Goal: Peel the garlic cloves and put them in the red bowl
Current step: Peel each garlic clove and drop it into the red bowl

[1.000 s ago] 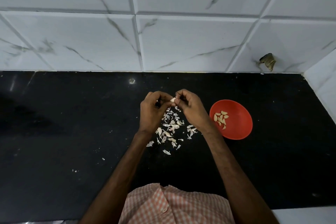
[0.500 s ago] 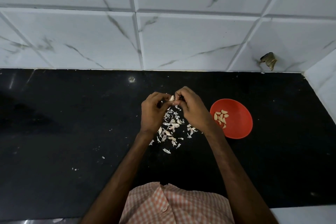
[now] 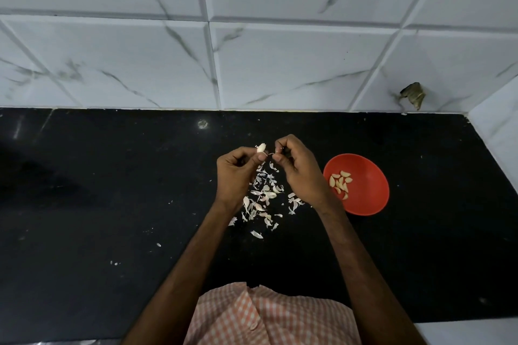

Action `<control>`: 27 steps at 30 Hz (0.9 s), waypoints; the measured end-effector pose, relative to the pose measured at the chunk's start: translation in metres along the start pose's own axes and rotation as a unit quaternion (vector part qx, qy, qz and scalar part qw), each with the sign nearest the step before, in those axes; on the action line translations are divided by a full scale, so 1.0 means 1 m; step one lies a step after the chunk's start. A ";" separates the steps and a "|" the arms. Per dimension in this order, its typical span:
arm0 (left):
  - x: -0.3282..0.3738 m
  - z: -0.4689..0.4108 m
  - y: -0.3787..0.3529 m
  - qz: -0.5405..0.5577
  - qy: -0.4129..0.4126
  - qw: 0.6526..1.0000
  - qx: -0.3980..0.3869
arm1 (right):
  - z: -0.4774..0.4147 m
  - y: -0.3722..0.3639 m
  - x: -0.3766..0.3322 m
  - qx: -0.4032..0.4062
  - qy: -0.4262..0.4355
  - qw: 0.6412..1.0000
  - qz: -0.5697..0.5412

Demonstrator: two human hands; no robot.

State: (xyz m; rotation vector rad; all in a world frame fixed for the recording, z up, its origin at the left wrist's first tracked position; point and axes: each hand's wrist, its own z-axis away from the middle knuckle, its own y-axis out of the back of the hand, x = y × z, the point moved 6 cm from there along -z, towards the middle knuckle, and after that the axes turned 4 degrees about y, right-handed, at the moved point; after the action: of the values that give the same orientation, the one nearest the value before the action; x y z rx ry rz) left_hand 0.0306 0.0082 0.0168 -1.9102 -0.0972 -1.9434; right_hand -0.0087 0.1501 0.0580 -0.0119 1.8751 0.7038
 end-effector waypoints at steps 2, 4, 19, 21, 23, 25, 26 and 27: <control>0.000 0.000 -0.001 0.022 0.005 1.000 -0.003 | 0.000 0.002 0.000 0.009 0.003 1.000 -0.003; 0.001 0.000 -0.002 0.015 -0.009 1.000 -0.012 | 0.001 0.004 -0.002 0.027 0.004 0.999 -0.022; 0.009 0.007 -0.016 0.053 -0.011 0.996 -0.078 | -0.006 0.006 -0.011 0.051 0.027 0.995 -0.086; 0.009 0.007 -0.019 0.057 -0.001 0.995 -0.086 | -0.007 0.005 -0.012 0.056 0.040 0.994 -0.080; 0.010 0.007 -0.021 0.054 0.005 0.994 -0.092 | -0.008 0.003 -0.013 0.050 0.050 0.995 -0.073; 0.009 0.007 -0.022 0.053 0.010 0.994 -0.097 | -0.009 0.000 -0.014 0.036 0.053 0.996 -0.069; 0.009 0.007 -0.021 0.051 0.012 0.994 -0.094 | -0.009 -0.001 -0.013 0.034 0.052 0.996 -0.065; 0.009 0.007 -0.021 0.055 0.014 0.994 -0.089 | -0.008 -0.002 -0.013 0.037 0.054 0.996 -0.057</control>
State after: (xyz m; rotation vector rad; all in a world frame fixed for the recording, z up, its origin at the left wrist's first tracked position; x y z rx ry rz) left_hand 0.0306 0.0280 0.0309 -1.9546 0.1915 -1.9612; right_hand -0.0090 0.1403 0.0700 -0.1106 1.9855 0.5658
